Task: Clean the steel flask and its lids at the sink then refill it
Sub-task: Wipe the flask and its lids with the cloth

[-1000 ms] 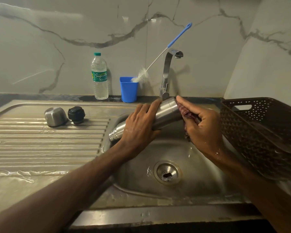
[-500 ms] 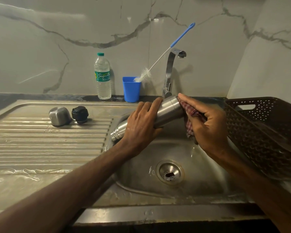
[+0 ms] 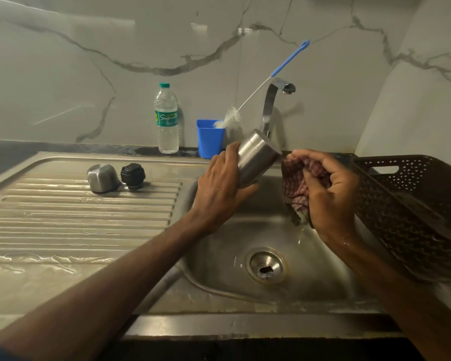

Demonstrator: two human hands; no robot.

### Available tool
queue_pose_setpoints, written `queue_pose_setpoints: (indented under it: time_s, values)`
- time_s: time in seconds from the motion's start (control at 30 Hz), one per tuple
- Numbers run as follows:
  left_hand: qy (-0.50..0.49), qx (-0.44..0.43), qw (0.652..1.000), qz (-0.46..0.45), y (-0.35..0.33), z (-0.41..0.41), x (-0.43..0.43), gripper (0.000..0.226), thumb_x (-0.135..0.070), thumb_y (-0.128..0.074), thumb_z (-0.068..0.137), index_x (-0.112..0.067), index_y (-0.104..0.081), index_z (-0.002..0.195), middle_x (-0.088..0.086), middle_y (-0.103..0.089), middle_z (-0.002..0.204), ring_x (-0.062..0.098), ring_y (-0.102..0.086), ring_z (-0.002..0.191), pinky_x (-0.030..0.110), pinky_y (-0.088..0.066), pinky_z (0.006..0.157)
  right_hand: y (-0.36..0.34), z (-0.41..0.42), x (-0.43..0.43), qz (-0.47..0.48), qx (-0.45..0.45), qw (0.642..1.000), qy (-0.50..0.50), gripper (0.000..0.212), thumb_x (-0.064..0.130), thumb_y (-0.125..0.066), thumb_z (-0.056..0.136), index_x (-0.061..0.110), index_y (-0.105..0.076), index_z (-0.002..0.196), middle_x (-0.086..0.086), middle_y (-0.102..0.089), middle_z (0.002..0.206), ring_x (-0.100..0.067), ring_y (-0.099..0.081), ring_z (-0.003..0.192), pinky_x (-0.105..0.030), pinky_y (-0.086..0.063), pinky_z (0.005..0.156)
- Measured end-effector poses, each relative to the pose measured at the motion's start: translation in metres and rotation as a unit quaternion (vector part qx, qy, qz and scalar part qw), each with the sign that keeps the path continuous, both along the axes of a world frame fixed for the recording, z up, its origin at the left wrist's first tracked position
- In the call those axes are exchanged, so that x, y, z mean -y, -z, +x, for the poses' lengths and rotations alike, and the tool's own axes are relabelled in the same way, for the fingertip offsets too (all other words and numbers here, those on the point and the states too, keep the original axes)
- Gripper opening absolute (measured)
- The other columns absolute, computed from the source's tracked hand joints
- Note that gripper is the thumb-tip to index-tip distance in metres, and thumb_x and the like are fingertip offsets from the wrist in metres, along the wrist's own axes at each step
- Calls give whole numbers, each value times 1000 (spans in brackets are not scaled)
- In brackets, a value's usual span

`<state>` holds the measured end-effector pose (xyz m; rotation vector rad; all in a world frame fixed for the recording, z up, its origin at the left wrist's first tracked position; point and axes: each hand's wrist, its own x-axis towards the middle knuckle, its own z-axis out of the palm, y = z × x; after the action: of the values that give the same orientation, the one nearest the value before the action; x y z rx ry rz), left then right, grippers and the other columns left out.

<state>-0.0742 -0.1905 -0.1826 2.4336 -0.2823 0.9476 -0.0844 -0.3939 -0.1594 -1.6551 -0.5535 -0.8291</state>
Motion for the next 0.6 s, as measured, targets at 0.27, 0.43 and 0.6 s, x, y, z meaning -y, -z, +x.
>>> queue_pose_setpoints:
  time_s: [0.27, 0.43, 0.6]
  values:
    - [17, -10, 986, -165, -20, 8, -34, 87, -55, -79, 83, -20, -36, 150, 0, -52, 132, 10, -48, 109, 33, -47, 96, 7, 8, -38, -39, -94, 995, -12, 39, -9, -53, 93, 15, -75, 115, 4, -77, 110, -10, -71, 108, -31, -59, 95]
    - [-2, 30, 974, -225, -40, 12, -66, 84, -58, -82, 77, -22, -45, 143, -3, -56, 123, 17, -56, 109, 43, -54, 97, -2, 10, -74, 22, -144, 989, -27, 39, -7, -53, 92, 20, -78, 108, 13, -77, 102, -4, -71, 101, -24, -60, 86]
    - [58, 65, 986, -143, -57, 10, -95, 82, -47, -90, 72, -20, -53, 140, -4, -64, 118, 15, -62, 100, 39, -58, 85, -15, 21, -102, 131, -277, 950, -64, 39, -6, -48, 89, 15, -79, 98, -7, -78, 91, -23, -74, 84, -37, -61, 78]
